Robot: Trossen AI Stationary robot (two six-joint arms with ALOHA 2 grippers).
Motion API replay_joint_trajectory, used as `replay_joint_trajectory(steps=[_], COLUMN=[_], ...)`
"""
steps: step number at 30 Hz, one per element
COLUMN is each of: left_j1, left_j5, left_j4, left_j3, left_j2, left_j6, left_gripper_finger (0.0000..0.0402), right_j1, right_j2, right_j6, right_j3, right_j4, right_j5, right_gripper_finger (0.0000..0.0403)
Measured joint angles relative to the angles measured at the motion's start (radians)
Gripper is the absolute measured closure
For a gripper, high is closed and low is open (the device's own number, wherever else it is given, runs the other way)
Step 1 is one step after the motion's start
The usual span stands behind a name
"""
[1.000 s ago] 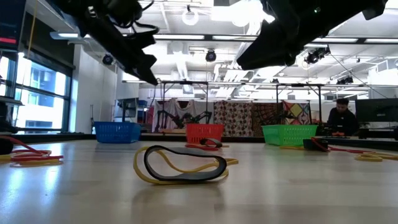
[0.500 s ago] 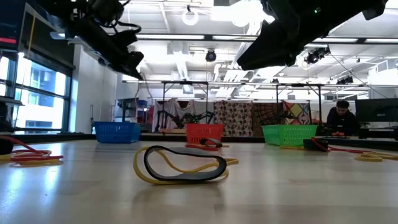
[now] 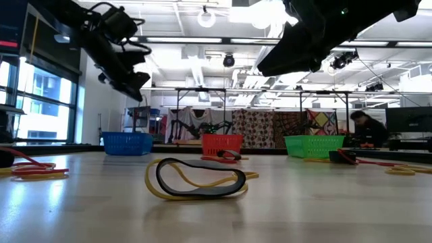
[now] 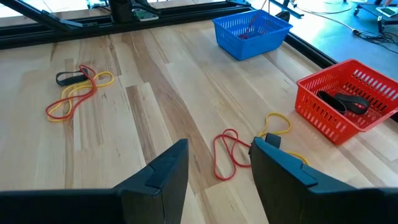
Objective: Sort rubber bands into baskets
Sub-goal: Put the red rubber band into the blue bin
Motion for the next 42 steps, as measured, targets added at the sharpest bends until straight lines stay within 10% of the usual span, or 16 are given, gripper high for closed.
replay_joint_trajectory(steps=[42], left_j1=[0.197], left_j5=[0.237], left_j4=[-0.306], left_j3=[0.174], left_j2=[0.391], left_j6=[0.062], left_gripper_finger=[0.0401], right_j1=[-0.001], right_j2=[0.000], right_j6=[-0.008], right_j3=[-0.001], right_j4=[-0.004], right_j5=[0.000], right_gripper_finger=[0.0242])
